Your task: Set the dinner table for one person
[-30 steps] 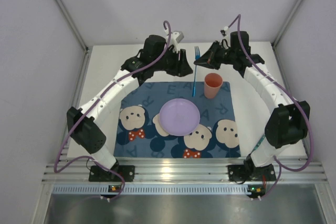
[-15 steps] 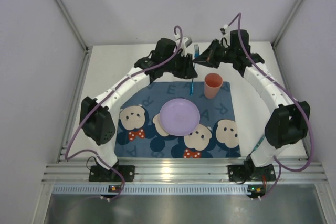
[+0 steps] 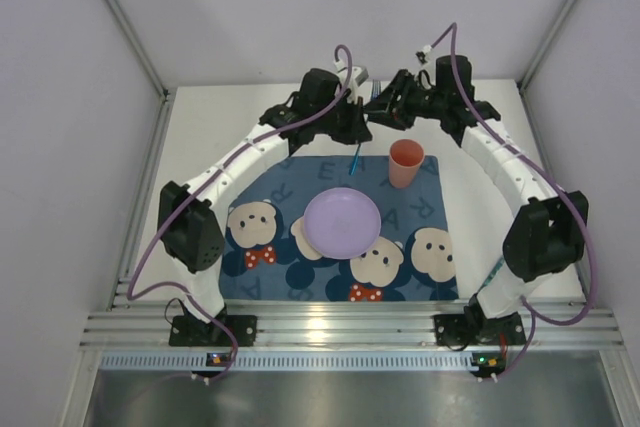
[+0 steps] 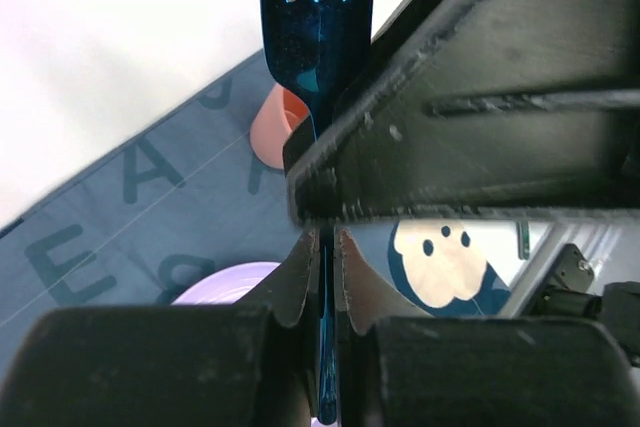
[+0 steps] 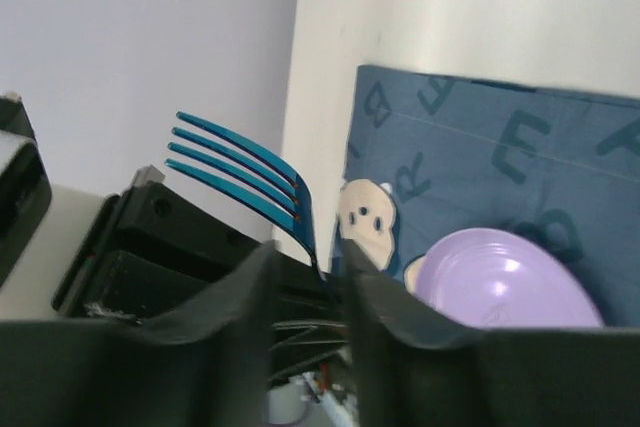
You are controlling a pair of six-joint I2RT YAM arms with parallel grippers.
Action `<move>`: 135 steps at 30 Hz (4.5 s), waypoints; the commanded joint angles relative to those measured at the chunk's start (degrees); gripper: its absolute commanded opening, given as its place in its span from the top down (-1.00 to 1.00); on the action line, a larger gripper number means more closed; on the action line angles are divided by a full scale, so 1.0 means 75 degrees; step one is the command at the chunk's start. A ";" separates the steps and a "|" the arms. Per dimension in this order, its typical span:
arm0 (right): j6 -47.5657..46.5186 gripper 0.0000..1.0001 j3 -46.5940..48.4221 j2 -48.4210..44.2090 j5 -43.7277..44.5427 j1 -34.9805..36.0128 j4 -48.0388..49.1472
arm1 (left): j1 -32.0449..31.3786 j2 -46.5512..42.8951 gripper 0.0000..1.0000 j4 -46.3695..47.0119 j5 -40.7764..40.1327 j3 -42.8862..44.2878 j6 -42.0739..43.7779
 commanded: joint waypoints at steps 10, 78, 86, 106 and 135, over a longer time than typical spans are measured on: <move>-0.0124 -0.99 0.1380 0.0654 -0.0692 -0.0449 -0.0233 | 0.0800 -0.0970 1.00 -0.0768 -0.1092 -0.1580 0.0544; -0.2093 -0.19 -0.5463 -0.1081 0.5659 -0.5829 -0.3257 | 0.2946 -0.1040 -0.07 -0.2317 0.0151 -0.2989 0.0146; -0.2316 0.96 -0.5581 -0.0530 0.5355 -0.5864 -0.2742 | 0.2946 -0.1123 -0.06 -0.2012 0.0197 -0.3130 -0.0147; -0.3124 1.00 -0.1679 -0.2089 0.3727 -0.3500 -0.4428 | 0.2946 -0.1614 -0.06 -0.0817 -0.0037 -0.3809 -0.0814; -0.3699 1.00 -0.3974 -0.1913 0.4745 0.0968 -0.3598 | 0.2946 -0.2587 -0.01 -0.0570 -0.0002 -0.4829 -0.0979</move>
